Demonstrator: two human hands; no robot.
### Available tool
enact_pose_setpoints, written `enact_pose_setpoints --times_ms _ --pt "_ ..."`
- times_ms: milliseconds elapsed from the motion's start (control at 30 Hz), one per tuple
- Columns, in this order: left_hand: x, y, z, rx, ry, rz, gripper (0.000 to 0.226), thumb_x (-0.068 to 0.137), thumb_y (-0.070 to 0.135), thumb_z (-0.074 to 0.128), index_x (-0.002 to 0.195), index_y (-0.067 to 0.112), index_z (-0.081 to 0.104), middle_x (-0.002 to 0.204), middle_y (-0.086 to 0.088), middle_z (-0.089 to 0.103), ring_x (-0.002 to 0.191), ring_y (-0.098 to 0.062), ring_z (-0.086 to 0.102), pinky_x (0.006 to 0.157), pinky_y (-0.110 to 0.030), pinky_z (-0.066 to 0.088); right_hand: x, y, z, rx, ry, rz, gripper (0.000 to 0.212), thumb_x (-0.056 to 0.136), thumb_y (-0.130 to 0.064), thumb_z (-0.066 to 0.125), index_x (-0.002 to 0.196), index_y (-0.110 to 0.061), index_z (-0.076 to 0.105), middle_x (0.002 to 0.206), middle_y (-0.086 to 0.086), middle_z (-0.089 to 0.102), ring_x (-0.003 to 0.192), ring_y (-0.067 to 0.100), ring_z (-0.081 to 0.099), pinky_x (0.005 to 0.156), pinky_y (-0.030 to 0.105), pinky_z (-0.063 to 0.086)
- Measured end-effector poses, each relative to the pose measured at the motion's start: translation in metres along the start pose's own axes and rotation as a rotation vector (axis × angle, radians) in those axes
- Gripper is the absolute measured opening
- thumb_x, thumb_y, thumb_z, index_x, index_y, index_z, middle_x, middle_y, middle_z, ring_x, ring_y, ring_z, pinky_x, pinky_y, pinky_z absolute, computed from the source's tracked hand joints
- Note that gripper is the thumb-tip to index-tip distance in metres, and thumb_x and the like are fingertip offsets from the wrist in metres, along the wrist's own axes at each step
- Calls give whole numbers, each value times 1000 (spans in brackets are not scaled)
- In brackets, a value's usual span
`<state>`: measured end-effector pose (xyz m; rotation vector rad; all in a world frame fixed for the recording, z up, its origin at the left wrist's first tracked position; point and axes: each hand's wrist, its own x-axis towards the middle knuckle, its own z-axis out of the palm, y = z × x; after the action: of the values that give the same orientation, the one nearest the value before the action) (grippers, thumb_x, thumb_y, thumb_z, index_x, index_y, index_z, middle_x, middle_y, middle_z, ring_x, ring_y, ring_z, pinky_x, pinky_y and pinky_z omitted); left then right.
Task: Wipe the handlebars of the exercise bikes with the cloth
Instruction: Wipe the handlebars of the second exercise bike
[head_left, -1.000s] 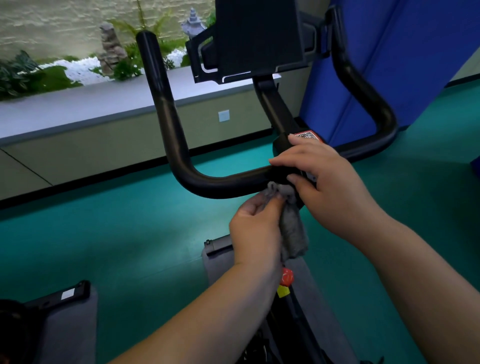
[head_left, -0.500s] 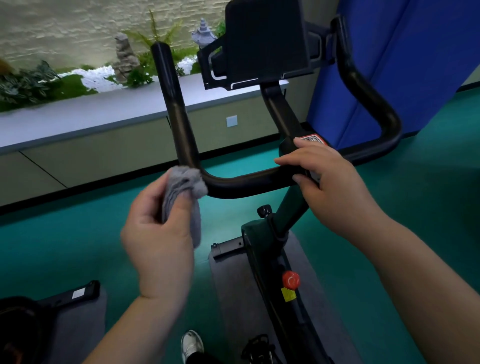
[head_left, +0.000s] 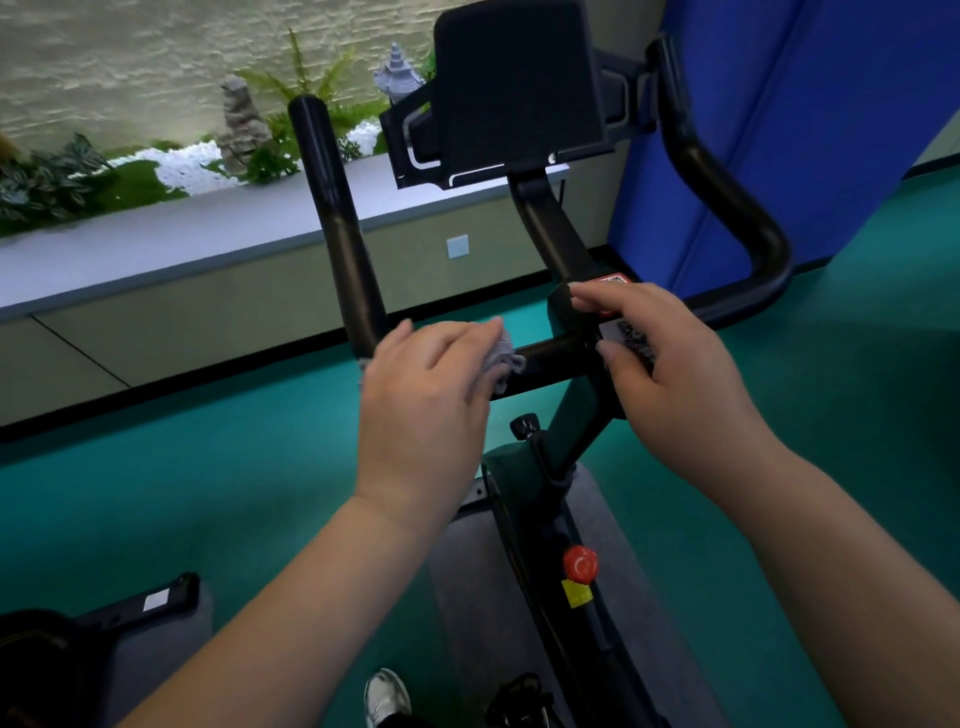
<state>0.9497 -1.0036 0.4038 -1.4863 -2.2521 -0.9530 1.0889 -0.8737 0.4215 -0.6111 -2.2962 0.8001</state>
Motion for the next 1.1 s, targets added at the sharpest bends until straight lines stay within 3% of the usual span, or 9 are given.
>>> enact_pose_setpoints --times_ms 100,200,300,467,567,700,900,1000,1100 --pt "11 26 14 1 -34 74 30 84 22 60 112 13 67 104 -4 69 92 -26 64 82 -40 51 1 1 1 19 28 18 54 85 12 48 129 -19 53 117 -5 60 111 2 50 96 5 33" --pt "20 50 23 -47 -69 106 30 82 20 51 106 16 67 102 -2 69 86 -26 65 67 -36 52 2 3 3 33 55 19 55 84 14 45 129 -16 54 117 0 60 108 1 50 93 2 32" --pt "21 48 26 -41 -107 118 24 82 18 56 103 19 67 102 1 67 84 -26 63 59 -41 51 2 4 4 30 56 28 57 83 15 43 129 -16 54 116 0 60 107 2 51 90 1 34" --pt "21 39 18 46 -157 175 28 86 26 44 99 23 68 103 3 67 83 -25 62 55 -34 48 1 2 9 3 84 26 54 82 11 44 127 -16 55 115 -3 61 109 6 52 92 3 34" --pt "19 26 10 41 -173 249 31 83 24 44 103 23 69 109 2 67 90 -26 64 61 -35 53 0 0 9 3 73 48 55 83 12 44 127 -18 55 115 -8 59 111 4 51 94 4 34" --pt "17 4 -12 -33 -203 282 24 79 16 62 100 23 72 109 3 69 92 -23 67 72 -37 57 1 0 6 -4 49 71 54 86 9 44 129 -23 53 116 -11 59 114 3 50 96 7 34" --pt "20 -27 -35 -137 -304 191 31 71 11 78 101 22 74 109 4 69 100 -8 62 92 -17 43 0 -1 5 15 40 101 56 87 11 43 130 -23 52 117 -11 59 115 1 49 96 4 32" --pt "29 -4 -19 -134 -272 234 25 69 20 72 94 20 75 98 1 72 94 -10 63 85 -24 47 0 0 6 9 51 101 56 86 12 43 129 -23 53 117 -10 59 113 2 49 95 5 34" --pt "41 20 1 -86 -281 270 24 69 22 64 91 16 72 88 -3 71 85 -24 66 67 -38 54 1 1 8 15 73 87 57 85 13 44 129 -21 53 116 -8 60 113 5 51 96 8 36"
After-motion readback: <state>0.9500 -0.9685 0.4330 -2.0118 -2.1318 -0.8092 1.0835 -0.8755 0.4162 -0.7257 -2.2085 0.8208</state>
